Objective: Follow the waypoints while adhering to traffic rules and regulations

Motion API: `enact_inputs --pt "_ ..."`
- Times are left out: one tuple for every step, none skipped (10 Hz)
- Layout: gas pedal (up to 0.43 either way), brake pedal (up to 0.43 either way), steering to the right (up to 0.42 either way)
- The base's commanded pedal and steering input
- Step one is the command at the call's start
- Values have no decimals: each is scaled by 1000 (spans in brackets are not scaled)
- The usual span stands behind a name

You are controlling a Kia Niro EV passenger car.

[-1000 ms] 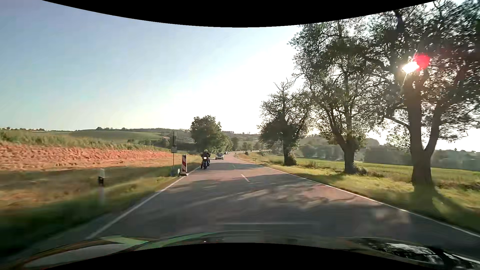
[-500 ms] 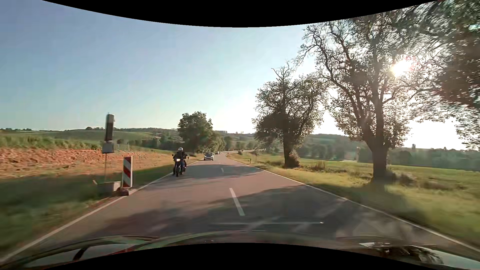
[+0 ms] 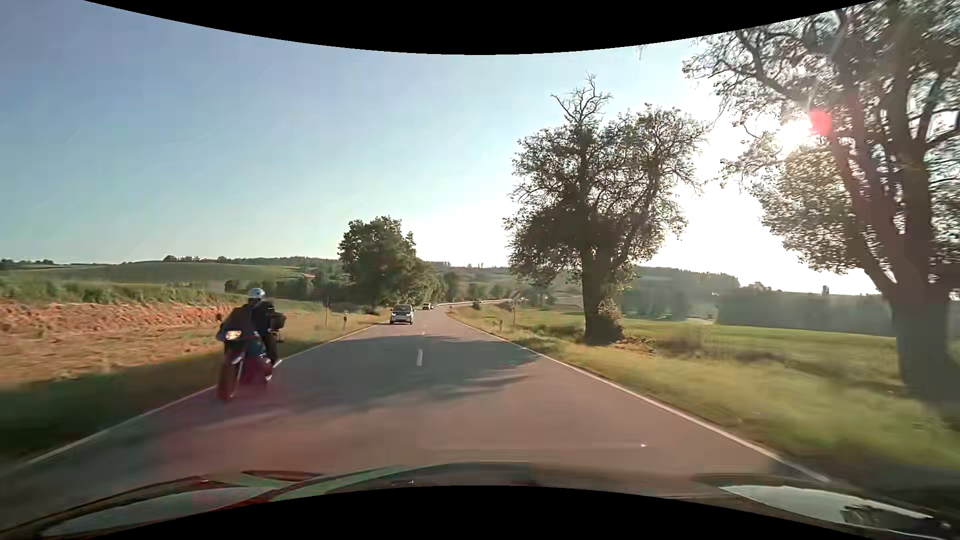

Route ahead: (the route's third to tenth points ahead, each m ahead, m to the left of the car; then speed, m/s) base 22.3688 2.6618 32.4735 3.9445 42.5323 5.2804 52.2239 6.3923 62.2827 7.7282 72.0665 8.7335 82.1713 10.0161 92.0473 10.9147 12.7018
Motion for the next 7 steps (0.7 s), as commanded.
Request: enact_inputs --pt "118 0 -15" --pt "150 0 -17" --pt "197 0 -20" --pt "228 0 -23" --pt "248 0 -27" --pt "248 0 -30" --pt "248 0 -31"
